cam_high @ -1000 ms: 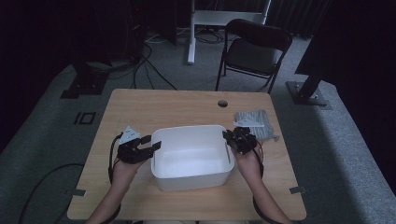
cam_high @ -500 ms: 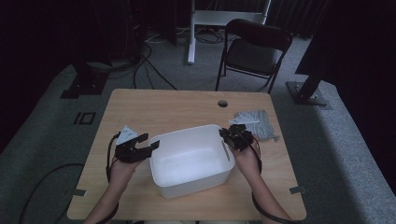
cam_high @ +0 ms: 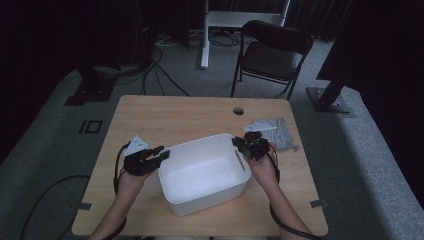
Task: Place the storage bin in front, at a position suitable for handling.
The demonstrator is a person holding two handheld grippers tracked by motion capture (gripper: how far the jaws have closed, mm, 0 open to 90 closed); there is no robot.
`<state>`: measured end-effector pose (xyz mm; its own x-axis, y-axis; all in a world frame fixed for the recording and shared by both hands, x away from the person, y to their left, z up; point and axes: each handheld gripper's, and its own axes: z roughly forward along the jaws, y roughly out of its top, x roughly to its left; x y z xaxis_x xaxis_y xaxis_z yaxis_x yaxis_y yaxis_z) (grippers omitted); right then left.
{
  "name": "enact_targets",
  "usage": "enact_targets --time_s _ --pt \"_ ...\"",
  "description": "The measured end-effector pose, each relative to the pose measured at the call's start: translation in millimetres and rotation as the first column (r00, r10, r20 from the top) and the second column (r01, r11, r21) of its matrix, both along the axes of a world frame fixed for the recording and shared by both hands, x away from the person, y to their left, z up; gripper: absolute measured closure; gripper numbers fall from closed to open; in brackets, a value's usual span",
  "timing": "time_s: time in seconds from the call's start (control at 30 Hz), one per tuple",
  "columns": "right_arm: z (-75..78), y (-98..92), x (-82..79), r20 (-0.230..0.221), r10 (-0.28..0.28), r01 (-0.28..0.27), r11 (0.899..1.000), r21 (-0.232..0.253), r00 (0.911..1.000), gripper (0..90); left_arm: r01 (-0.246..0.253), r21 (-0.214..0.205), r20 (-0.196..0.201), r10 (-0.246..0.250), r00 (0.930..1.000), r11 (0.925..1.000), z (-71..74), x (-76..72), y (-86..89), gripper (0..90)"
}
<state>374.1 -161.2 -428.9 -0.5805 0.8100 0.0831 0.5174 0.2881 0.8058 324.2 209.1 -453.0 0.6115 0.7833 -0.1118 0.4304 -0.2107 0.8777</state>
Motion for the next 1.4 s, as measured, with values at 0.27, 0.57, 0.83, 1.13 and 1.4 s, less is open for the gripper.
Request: enact_targets --time_s 0.27,0.57,0.83,1.13,1.4 --pt "0.4 0.2 -2.1 0.001 -0.013 0.013 1.0 0.0 0.9999 84.9 -0.019 -0.002 -0.027 0.019 0.9995 0.9998 3.2 -6.3 5.1 59.8" --pt "0.0 1.1 -3.8 -0.003 -0.027 0.027 1.0 0.008 0.9996 85.0 -0.037 0.017 -0.05 0.038 0.998 0.9992 5.2 -12.8 -0.1 60.6" --pt "-0.2 1.2 -10.7 -0.003 -0.041 0.041 0.999 0.013 0.9992 84.8 -0.065 0.072 0.002 0.065 0.9979 0.9953 7.4 -14.4 -6.1 78.0" --pt "-0.1 16.4 -22.2 0.008 -0.044 0.043 0.999 0.012 0.999 84.3 -0.075 0.046 -0.002 0.075 0.9972 0.9962 6.0 -14.7 14.1 80.1" --pt "-2.8 21.3 -19.7 -0.008 -0.054 0.054 0.998 0.042 0.9985 83.6 -0.072 0.062 -0.003 0.073 0.9974 0.9955 7.2 -13.0 14.9 80.1"
